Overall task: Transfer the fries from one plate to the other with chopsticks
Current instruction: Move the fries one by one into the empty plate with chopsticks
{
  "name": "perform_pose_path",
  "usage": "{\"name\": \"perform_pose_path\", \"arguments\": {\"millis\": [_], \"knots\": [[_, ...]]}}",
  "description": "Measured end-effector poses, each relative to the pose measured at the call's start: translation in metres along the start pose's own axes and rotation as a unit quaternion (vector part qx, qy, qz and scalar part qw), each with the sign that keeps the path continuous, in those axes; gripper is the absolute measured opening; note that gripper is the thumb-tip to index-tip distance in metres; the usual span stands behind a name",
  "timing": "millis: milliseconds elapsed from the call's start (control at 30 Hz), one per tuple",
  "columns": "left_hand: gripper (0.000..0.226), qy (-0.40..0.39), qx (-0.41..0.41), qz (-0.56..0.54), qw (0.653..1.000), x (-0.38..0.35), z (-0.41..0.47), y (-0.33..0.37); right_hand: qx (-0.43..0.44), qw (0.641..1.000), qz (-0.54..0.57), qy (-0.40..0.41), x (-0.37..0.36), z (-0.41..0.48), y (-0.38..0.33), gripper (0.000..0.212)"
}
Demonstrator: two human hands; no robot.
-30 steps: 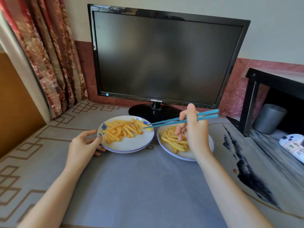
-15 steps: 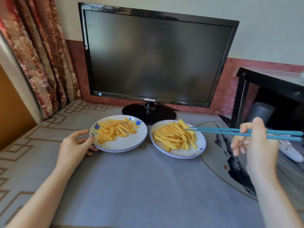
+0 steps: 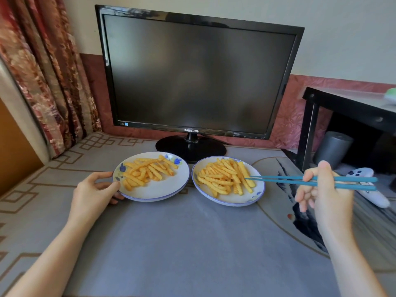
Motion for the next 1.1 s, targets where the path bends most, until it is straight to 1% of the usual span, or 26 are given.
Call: {"name": "perform_pose_path", "arguments": {"millis": [133, 233, 367, 467, 600, 800, 967, 1100], "knots": [[0.025, 0.003, -0.001, 0.020, 1.000, -0.001, 0.000, 0.000, 0.009, 1.000, 0.000, -0.012, -0.005, 0.000, -0.001, 0.041], [0.024, -0.001, -0.001, 0.022, 1.000, -0.002, 0.001, -0.001, 0.033, 0.999, -0.001, -0.021, -0.015, -0.001, -0.006, 0.041], [0.023, -0.002, -0.003, 0.025, 1.000, -0.002, 0.001, -0.001, 0.038, 0.998, 0.025, -0.042, -0.036, -0.007, -0.014, 0.040], [0.024, -0.006, -0.005, 0.022, 1.000, -0.003, 0.001, 0.000, 0.038, 0.996, 0.042, -0.074, -0.057, -0.011, -0.019, 0.040], [0.025, -0.008, -0.004, 0.018, 1.000, -0.003, 0.001, -0.001, 0.013, 0.987, 0.081, -0.137, -0.098, -0.019, -0.015, 0.041], [0.025, -0.017, -0.003, 0.007, 1.000, -0.004, 0.002, -0.003, -0.017, 0.967, 0.061, -0.245, -0.170, -0.030, 0.001, 0.042], [0.023, -0.019, -0.008, 0.011, 1.000, -0.005, 0.001, -0.002, -0.029, 0.959, 0.038, -0.278, -0.194, -0.036, 0.010, 0.041], [0.025, -0.011, -0.005, 0.008, 1.000, -0.003, 0.002, -0.003, -0.037, 0.959, 0.027, -0.279, -0.199, -0.039, 0.014, 0.042]]}}
Point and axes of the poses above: each hand's wrist, its own z-axis towards the middle knuckle, its own x-axis out of the back of the hand, y = z × x, the point moved 9 cm from there along z, towards the middle knuckle, and after that the axes turned 3 degrees about z, right-handed, at the moved point
